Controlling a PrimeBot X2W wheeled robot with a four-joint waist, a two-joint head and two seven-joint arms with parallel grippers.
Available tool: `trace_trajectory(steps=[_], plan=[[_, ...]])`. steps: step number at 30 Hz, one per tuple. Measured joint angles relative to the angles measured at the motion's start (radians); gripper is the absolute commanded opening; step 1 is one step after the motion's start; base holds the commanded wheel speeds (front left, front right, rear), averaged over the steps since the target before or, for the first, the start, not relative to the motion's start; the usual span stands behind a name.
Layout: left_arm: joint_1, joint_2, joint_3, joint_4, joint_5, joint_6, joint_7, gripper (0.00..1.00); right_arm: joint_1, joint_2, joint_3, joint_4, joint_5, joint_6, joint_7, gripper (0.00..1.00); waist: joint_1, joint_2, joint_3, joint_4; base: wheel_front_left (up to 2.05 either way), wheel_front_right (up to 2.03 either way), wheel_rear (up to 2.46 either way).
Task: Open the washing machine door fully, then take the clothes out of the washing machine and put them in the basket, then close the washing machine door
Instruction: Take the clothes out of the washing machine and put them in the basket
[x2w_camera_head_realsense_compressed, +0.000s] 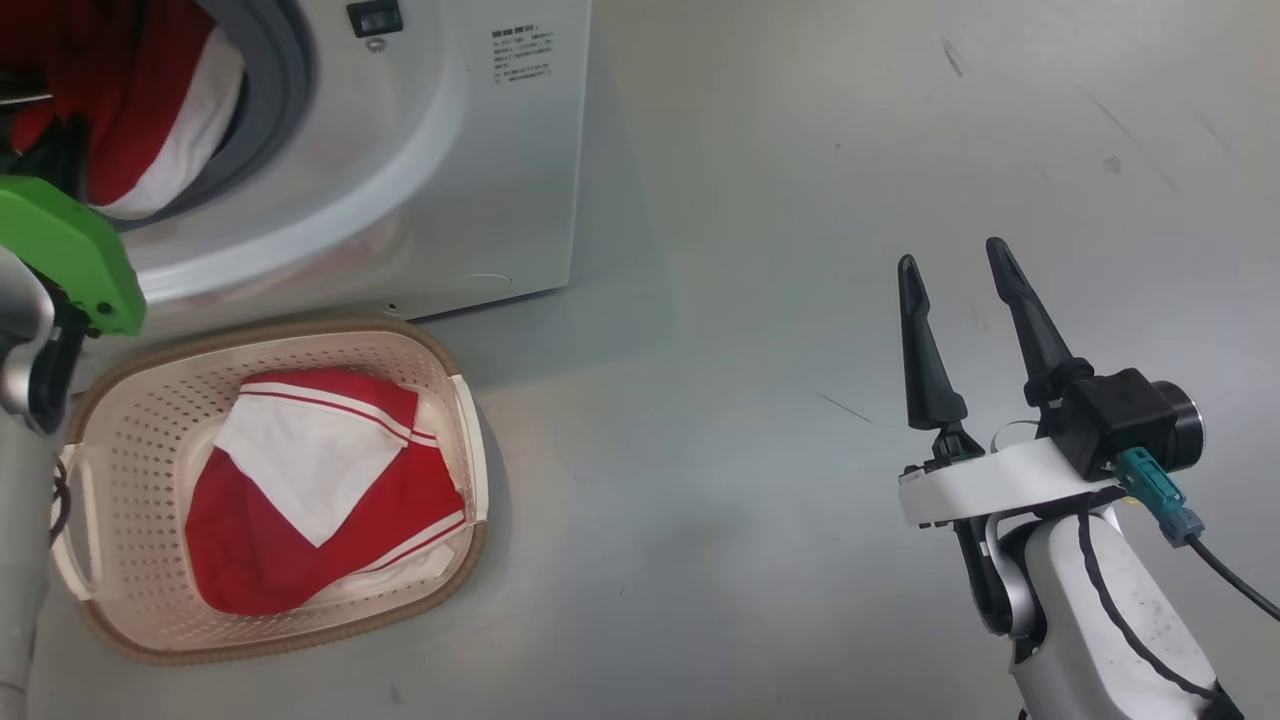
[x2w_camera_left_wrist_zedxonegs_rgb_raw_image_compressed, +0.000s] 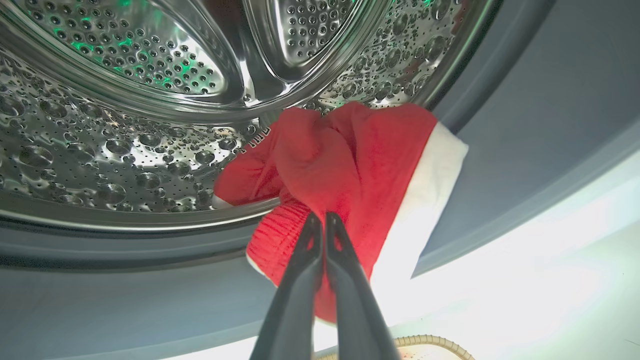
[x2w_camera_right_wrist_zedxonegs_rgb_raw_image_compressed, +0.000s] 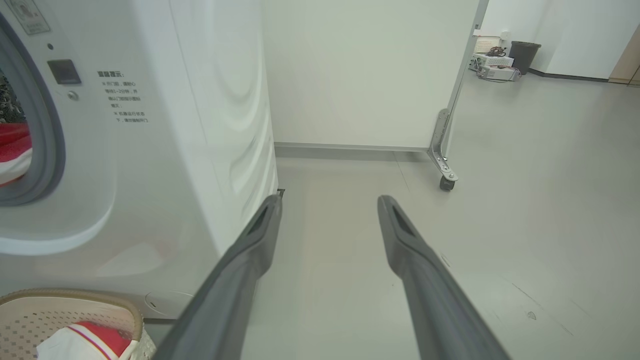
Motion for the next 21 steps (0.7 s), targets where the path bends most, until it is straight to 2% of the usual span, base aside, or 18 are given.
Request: trace_trajectory(steps=[10,21], plan=[[0.12,-0.053,-0.073,-0.011,-0.034,0.0,-0.094,0.0,0.026,-0.022,-0.018,0.03,0.0,0.009,0.0,1.0,0.0,0.0,-0.088,0.084,0.0,0.0,0.0],[0.234,-0.058,-0.119,-0.091,-0.042,0.0,-0.267,0.0,0.079,-0.04,-0.024,0.066,0.004,0.019,0.0,1.0,0.0,0.0,-0.195,0.166,0.0,0.0,0.0]])
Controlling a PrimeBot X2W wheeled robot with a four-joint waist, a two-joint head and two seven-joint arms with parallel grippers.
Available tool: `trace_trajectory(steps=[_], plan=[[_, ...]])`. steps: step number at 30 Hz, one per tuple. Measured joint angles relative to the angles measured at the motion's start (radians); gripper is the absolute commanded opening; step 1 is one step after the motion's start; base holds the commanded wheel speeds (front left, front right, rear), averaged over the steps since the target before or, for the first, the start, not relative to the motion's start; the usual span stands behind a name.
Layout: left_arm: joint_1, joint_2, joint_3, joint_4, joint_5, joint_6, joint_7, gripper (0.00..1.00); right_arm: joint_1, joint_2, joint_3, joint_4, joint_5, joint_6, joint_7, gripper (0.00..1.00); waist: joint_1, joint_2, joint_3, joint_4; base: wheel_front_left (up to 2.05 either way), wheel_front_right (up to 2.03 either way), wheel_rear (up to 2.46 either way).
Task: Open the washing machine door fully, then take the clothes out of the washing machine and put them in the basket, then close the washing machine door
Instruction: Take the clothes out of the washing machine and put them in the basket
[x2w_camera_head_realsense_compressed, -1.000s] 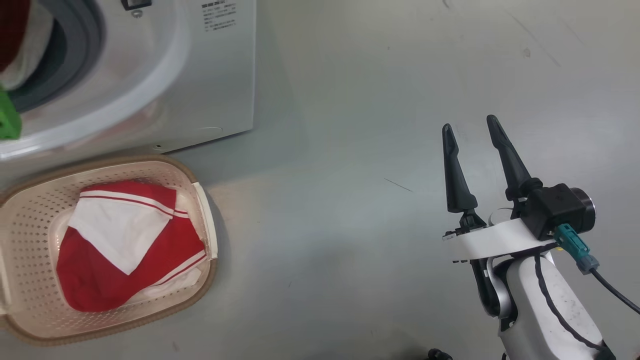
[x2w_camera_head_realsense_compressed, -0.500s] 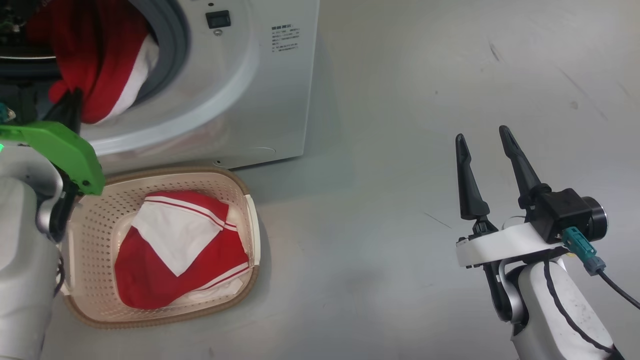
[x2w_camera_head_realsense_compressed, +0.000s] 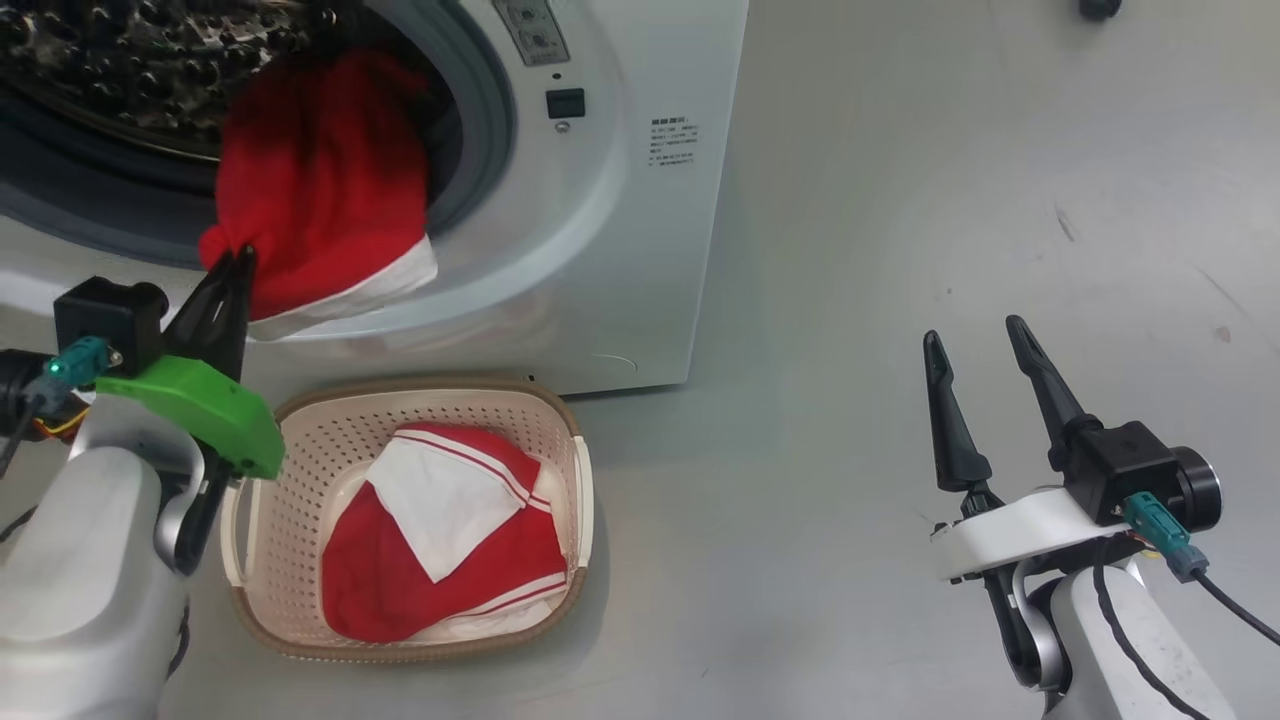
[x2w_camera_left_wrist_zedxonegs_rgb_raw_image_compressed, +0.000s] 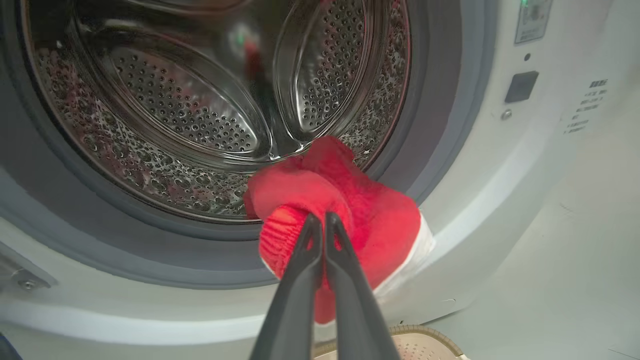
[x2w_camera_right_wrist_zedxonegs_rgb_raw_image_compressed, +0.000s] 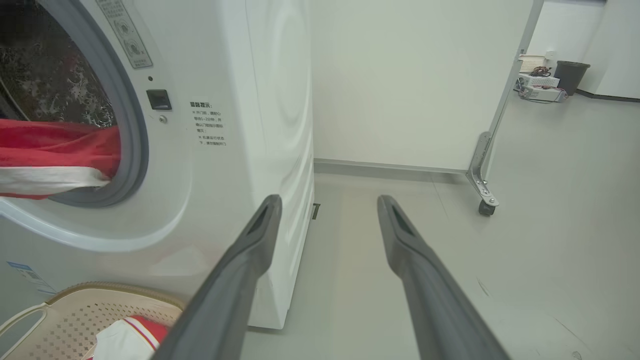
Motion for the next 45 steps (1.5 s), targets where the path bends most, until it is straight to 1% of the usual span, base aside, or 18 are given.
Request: trace_trajectory(steps=[5,7,13,16,18,21,25,28,32,37,45], plan=[[0.038,0.003,-0.011,-0.051,0.015,0.0,-0.09,0.0,0.011,-0.002,-0.007,0.003,0.01,0.008,0.0,1.0,0.0,0.0,-0.047,0.032,0.0,0.0,0.0],[0.047,0.003,-0.008,-0.073,0.02,0.0,-0.099,0.0,0.023,-0.002,-0.006,0.004,0.011,0.008,0.0,1.0,0.0,0.0,-0.064,0.044,0.0,0.0,0.0],[0.088,0.001,0.018,-0.149,0.019,0.0,-0.1,0.0,0.042,-0.003,0.001,0.005,0.011,0.016,0.002,1.0,-0.0001,0.0,-0.104,0.072,0.0,0.0,0.0],[0.095,0.001,0.035,-0.222,0.034,0.001,-0.102,0.0,0.042,-0.002,0.007,0.004,0.011,0.018,0.005,1.0,0.0,0.0,-0.119,0.081,0.0,0.0,0.0],[0.095,0.001,0.053,-0.259,0.037,0.011,-0.103,0.0,0.042,-0.002,0.007,0.002,0.018,0.018,0.005,1.0,0.0,0.0,-0.123,0.082,0.0,0.0,0.0],[0.096,0.001,0.071,-0.291,0.037,0.019,-0.103,0.0,0.043,-0.002,0.006,-0.003,0.027,0.018,0.006,1.0,-0.0001,0.0,-0.123,0.082,0.0,0.0,0.0],[0.101,-0.002,0.113,-0.394,0.047,0.028,-0.102,0.0,0.044,-0.002,0.007,-0.015,0.028,0.018,0.01,1.0,0.0,0.0,-0.114,0.078,0.0,0.0,0.0],[0.101,-0.017,0.159,-0.48,0.047,0.039,-0.103,0.0,0.044,-0.002,0.007,-0.021,0.029,0.018,0.01,1.0,0.0,0.0,-0.106,0.076,0.0,0.0,0.0],[0.106,-0.025,0.178,-0.541,0.075,0.044,-0.103,0.0,0.045,-0.002,0.006,-0.027,0.029,0.018,0.01,1.0,0.0,0.0,-0.095,0.073,0.0,0.0,0.0],[0.152,-0.03,0.174,-0.539,0.084,0.044,-0.107,0.0,0.045,-0.002,0.006,-0.028,0.029,0.018,0.01,1.0,0.0,0.0,-0.086,0.069,0.0,0.0,0.0],[0.271,-0.029,0.105,-0.449,0.087,0.044,-0.101,0.0,0.045,-0.002,0.008,-0.036,0.028,0.018,0.011,1.0,0.0,0.0,-0.072,0.059,0.0,0.0,0.0]])
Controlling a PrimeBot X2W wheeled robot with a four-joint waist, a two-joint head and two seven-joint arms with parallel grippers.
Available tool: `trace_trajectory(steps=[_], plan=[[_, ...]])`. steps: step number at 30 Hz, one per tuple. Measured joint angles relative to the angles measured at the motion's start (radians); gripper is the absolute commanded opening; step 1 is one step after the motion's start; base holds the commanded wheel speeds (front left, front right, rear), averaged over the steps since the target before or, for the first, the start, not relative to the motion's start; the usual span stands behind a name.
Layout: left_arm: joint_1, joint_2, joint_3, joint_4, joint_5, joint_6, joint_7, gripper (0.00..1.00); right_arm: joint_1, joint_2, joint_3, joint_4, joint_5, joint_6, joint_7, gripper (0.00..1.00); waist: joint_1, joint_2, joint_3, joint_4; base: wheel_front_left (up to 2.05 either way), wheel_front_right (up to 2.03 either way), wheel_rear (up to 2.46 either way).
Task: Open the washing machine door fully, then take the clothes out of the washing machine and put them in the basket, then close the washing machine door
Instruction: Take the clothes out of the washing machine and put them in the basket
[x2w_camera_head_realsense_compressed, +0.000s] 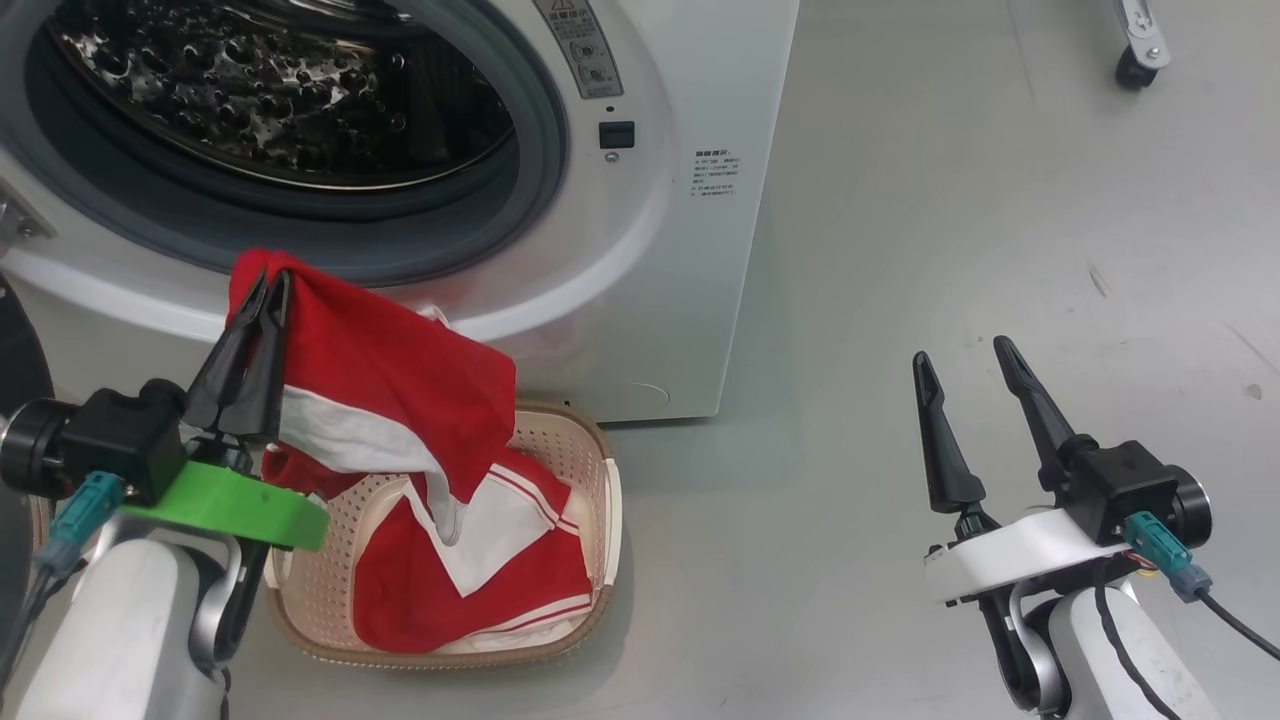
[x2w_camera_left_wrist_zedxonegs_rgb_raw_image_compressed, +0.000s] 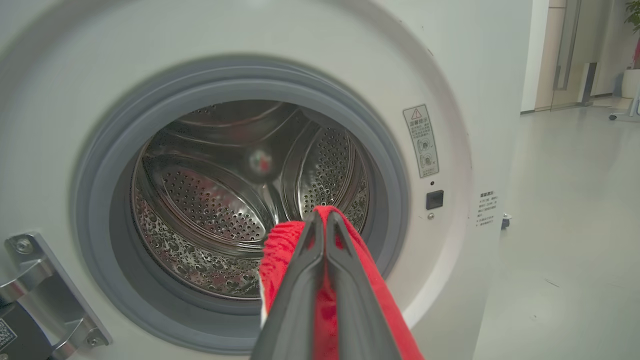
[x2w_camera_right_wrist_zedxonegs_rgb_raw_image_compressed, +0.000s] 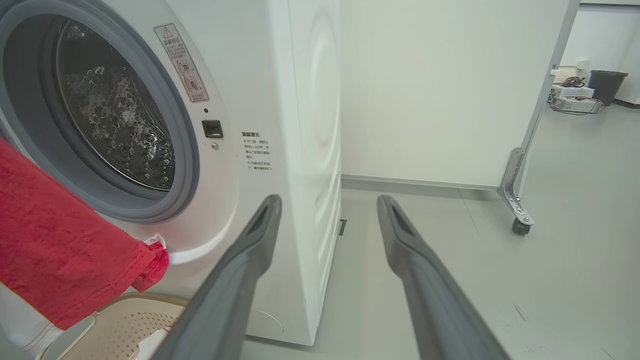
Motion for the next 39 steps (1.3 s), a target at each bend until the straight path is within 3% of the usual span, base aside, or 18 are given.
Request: trace_trajectory(steps=[14,25,39], plan=[[0.044,0.027,-0.086,0.108,0.039,-0.019,0.031,0.0,-0.018,0.002,0.02,-0.041,-0.011,-0.001,0.016,1.0,0.0,0.0,0.086,-0.034,0.0,0.0,0.0],[-0.028,0.02,-0.125,0.165,0.055,-0.028,0.035,0.0,-0.047,0.004,0.035,-0.069,-0.03,-0.003,0.026,1.0,0.0,0.0,0.178,-0.081,0.0,0.0,0.0],[-0.079,0.072,-0.119,0.402,0.071,-0.031,0.086,0.0,-0.067,0.006,0.029,-0.113,-0.054,-0.021,0.036,1.0,0.0,0.0,0.317,-0.144,0.0,0.0,0.0]])
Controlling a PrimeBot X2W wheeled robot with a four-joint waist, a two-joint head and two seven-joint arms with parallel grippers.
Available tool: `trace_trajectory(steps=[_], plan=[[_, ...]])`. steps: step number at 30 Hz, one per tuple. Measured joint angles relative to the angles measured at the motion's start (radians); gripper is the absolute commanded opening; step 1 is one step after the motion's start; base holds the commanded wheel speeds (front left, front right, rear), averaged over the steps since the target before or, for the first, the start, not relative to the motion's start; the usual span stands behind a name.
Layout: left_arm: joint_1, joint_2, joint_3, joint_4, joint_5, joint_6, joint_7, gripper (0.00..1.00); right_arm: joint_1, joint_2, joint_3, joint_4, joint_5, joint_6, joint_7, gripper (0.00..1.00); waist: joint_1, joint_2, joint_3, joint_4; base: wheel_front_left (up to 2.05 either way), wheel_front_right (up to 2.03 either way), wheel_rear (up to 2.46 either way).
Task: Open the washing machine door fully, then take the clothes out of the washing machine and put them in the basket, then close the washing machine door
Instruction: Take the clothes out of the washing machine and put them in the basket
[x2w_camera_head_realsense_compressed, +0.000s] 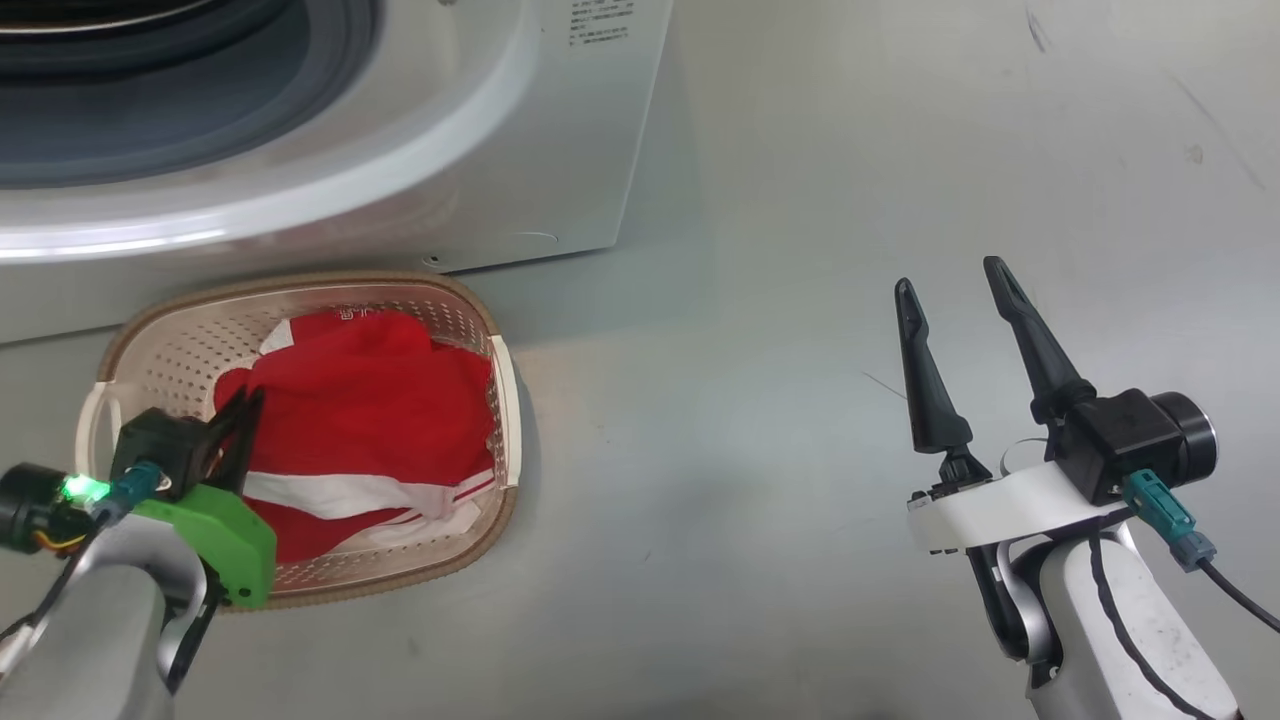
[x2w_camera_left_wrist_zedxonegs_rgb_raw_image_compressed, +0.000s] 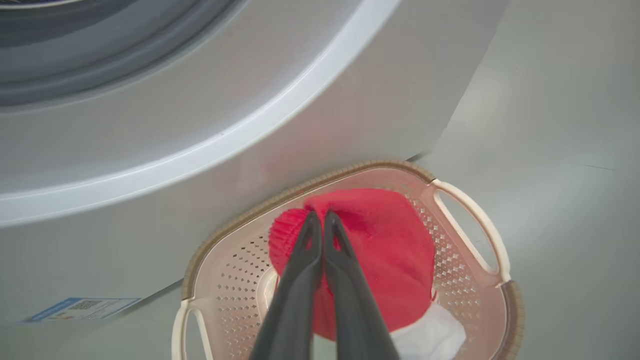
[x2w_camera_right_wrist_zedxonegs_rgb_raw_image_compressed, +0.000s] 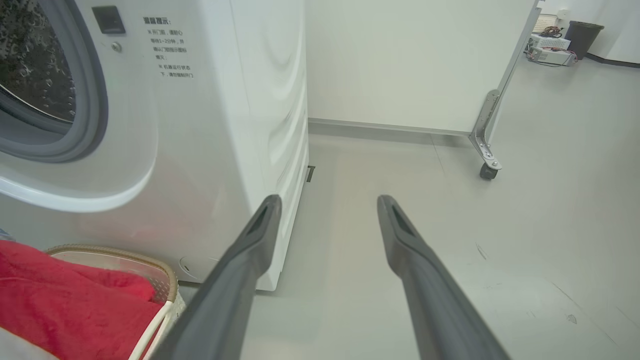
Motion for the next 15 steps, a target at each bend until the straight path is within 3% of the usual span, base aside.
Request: trace_trajectory(steps=[15], plan=[[-0.129,-0.031,0.113,0.265,-0.112,0.006,0.037,0.0,-0.019,-0.023,-0.024,-0.046,-0.043,-0.018,0.015,1.0,0.0,0.0,0.116,-0.031,0.0,0.0,0.0]])
